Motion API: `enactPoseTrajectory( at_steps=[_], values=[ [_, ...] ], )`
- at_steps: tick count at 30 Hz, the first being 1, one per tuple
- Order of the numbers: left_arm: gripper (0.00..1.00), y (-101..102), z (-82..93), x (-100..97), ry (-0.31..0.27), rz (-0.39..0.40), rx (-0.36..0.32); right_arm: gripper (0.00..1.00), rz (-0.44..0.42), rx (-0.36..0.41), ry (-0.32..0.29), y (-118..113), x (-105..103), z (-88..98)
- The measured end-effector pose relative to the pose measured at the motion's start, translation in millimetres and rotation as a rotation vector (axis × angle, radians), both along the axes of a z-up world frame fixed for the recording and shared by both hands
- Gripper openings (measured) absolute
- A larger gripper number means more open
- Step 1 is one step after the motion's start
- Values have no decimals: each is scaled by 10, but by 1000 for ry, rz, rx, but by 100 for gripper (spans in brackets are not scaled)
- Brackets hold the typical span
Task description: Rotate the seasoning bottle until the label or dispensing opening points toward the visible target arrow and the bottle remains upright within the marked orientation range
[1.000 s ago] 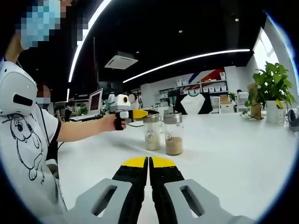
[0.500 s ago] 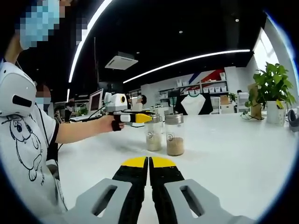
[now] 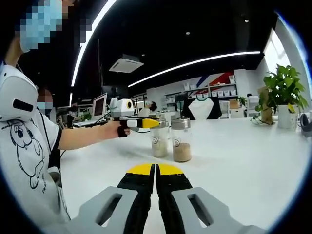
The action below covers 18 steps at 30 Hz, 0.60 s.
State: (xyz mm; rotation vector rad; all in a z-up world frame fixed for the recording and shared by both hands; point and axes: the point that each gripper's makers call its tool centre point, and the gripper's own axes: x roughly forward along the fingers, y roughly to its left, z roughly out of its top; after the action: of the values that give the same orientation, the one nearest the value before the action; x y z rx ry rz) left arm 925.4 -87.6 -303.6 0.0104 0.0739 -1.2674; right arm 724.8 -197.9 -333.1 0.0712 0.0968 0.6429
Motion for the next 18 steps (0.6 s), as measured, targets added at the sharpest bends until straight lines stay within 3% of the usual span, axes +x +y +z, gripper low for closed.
enactPoseTrajectory(
  at_steps=[12,16,18],
  values=[
    [41,-10,12,51,16,-42,-1,0,4,-1,-3,-17,14,21],
    [57,49,157,112,15,-11,-42,0,2,5,-10,-18,14,41],
    [59,108,249,43,-3,11,-49,0,3,14,-10,-4,14,40]
  ],
)
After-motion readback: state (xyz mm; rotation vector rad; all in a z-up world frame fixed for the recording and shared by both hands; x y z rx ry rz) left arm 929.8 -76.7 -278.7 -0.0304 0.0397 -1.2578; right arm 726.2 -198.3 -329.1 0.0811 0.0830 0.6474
